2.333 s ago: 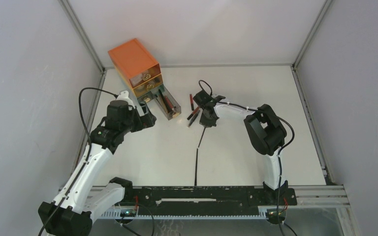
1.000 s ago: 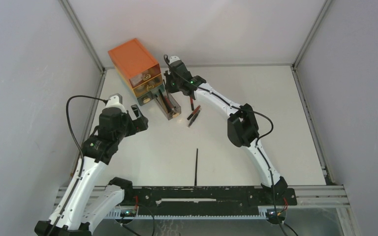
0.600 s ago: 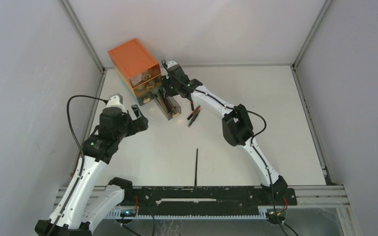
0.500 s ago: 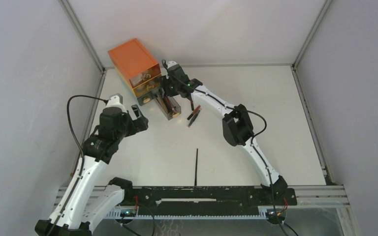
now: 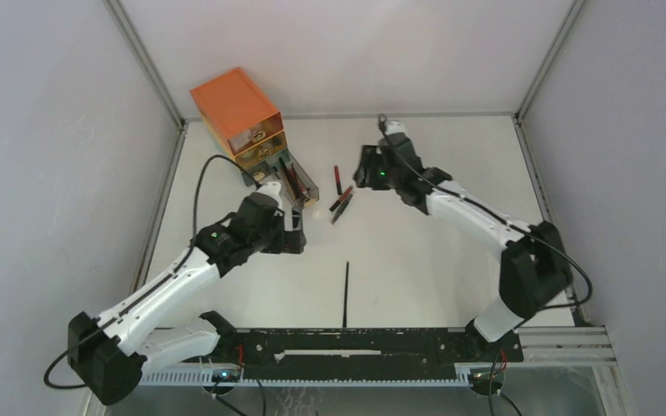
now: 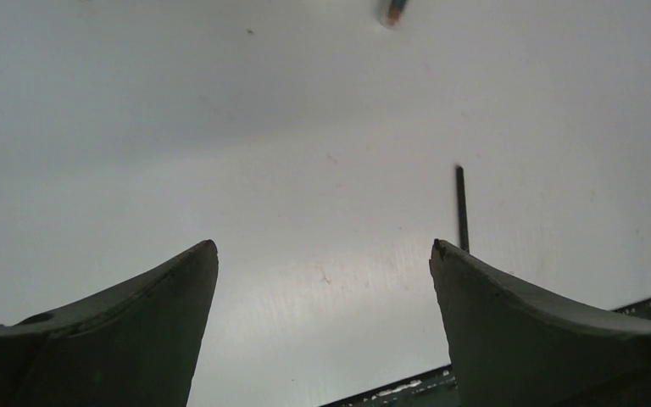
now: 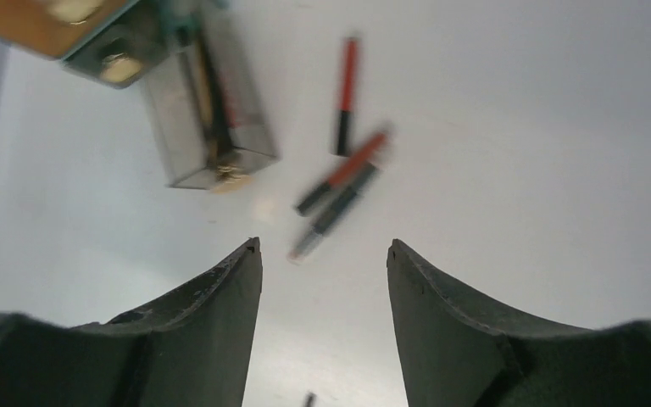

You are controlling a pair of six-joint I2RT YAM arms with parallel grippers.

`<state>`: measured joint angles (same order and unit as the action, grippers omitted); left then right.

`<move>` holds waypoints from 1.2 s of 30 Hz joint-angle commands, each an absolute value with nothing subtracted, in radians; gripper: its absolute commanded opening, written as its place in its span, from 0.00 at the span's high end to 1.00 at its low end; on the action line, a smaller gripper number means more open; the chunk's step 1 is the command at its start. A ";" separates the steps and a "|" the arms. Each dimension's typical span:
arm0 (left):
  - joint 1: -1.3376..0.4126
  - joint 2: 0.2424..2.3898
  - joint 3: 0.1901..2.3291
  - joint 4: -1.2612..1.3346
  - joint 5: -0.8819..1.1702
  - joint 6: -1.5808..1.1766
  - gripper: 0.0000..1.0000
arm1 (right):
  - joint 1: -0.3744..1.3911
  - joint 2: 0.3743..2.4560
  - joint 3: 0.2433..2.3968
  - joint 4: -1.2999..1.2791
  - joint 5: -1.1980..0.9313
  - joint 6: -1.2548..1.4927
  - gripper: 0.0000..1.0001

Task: Organize the makeup
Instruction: Place the makeup brush in the drawer, then pick up the makeup brush from the center of the board.

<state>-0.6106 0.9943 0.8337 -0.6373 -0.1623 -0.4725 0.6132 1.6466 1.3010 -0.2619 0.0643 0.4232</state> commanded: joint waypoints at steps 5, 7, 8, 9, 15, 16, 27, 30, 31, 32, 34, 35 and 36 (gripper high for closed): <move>-0.847 1.225 0.834 -0.565 -0.076 -0.579 0.10 | 0.563 1.473 0.986 -0.349 0.170 0.567 0.37; -0.893 1.299 0.843 -0.565 -0.072 -0.594 0.11 | 0.552 1.443 0.927 -0.308 0.118 0.603 0.37; -0.909 1.330 0.853 -0.562 -0.061 -0.597 0.12 | 0.545 1.433 0.904 -0.294 0.102 0.619 0.37; -0.928 1.357 0.866 -0.559 -0.054 -0.600 0.12 | 0.539 1.431 0.890 -0.291 0.099 0.635 0.37; -1.022 1.574 1.048 -0.652 -0.046 -0.617 0.21 | 0.523 1.395 0.852 -0.316 0.112 0.679 0.37; -1.035 1.622 1.077 -0.675 -0.056 -0.625 0.21 | 0.523 1.378 0.842 -0.316 0.114 0.679 0.37; -1.063 1.856 1.235 -0.753 -0.004 -0.640 0.43 | 0.469 1.234 0.754 -0.325 0.126 0.678 0.37; -1.062 1.890 1.251 -0.767 0.003 -0.641 0.47 | 0.459 1.206 0.742 -0.325 0.134 0.677 0.37; -1.062 1.894 1.251 -0.770 0.000 -0.642 0.47 | 0.458 1.197 0.739 -0.325 0.138 0.677 0.38; -1.062 1.896 1.251 -0.774 -0.006 -0.644 0.48 | 0.455 1.189 0.735 -0.325 0.143 0.676 0.37; -1.060 1.907 1.257 -0.788 -0.041 -0.643 0.49 | 0.454 1.177 0.730 -0.325 0.150 0.677 0.38; -1.058 1.913 1.261 -0.795 -0.056 -0.642 0.52 | 0.452 1.173 0.728 -0.325 0.154 0.677 0.38; -1.058 1.920 1.266 -0.802 -0.068 -0.640 0.55 | 0.451 1.170 0.725 -0.324 0.157 0.680 0.38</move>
